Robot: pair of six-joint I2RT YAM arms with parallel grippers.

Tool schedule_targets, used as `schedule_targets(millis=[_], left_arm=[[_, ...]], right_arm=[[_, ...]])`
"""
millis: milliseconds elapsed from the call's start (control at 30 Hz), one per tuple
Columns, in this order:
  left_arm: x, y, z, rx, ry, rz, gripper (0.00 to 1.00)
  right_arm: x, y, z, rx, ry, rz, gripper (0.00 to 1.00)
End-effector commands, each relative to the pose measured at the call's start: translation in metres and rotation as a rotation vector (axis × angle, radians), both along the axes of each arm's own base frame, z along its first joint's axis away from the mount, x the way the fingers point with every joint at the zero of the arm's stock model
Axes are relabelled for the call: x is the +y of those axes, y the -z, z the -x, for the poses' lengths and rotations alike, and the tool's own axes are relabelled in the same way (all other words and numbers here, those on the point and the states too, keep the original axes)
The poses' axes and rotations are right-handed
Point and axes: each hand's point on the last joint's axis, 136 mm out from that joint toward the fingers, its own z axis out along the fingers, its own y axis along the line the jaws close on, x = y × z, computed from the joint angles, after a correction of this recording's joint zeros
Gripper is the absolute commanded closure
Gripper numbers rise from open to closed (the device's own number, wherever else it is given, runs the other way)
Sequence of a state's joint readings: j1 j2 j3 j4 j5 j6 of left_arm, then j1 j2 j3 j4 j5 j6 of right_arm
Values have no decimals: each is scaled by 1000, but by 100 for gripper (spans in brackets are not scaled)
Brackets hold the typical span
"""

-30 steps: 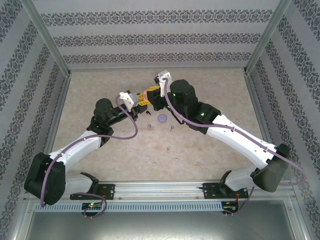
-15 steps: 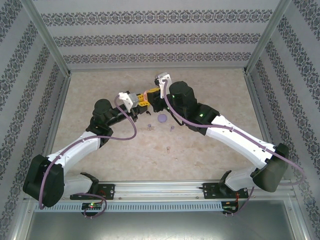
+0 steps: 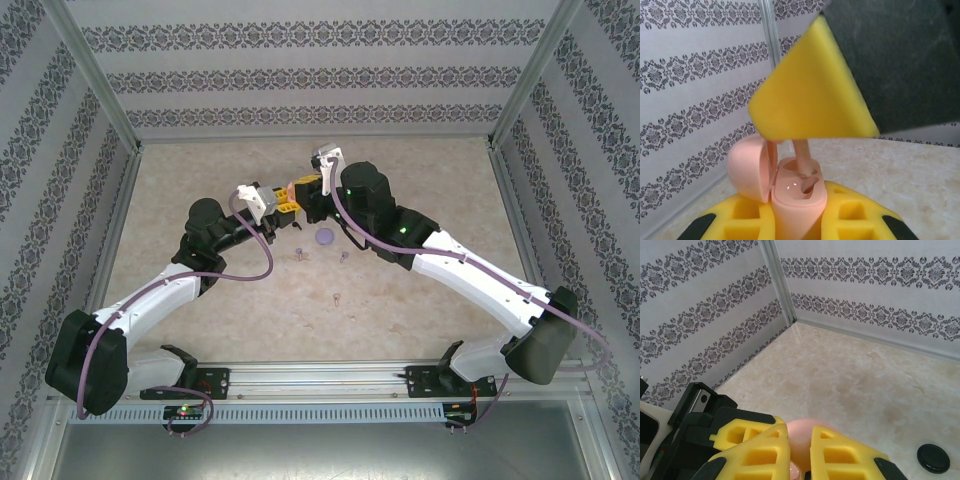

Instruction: Insert the wireless bluetooth earbuds into the charging case

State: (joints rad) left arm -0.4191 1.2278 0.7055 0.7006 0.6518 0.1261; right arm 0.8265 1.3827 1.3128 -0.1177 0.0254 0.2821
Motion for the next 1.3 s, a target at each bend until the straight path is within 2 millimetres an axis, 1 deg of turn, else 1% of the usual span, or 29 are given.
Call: schedule_targets(millis=[0,367,700,967,1100,1133,1167,1267], left_arm=[[-5,-40,14,-107,44,53,100],[-4,-46,15,-118,45,63,100],[-4,-52,15,-125,43,75,100],[-3,-58,17,-134,43,87,100],[-3,-57,16,-125,44,90,100],[-3,-57,16,-124,43,90,100],[-3,-56,16,-122,41,90,100],[-3,-53,15,-114,37,85,100]], right_arm=[[-3,11,2,27,-10,6,88],[-6,29,-2,51,-5,42,89],[6,42,14,18,-128,126,90],[9,56,20,0,-179,169,90],[17,59,25,10,-232,172,90],[17,59,24,14,-233,171,89],[18,59,24,23,-230,170,85],[12,48,18,39,-180,132,60]])
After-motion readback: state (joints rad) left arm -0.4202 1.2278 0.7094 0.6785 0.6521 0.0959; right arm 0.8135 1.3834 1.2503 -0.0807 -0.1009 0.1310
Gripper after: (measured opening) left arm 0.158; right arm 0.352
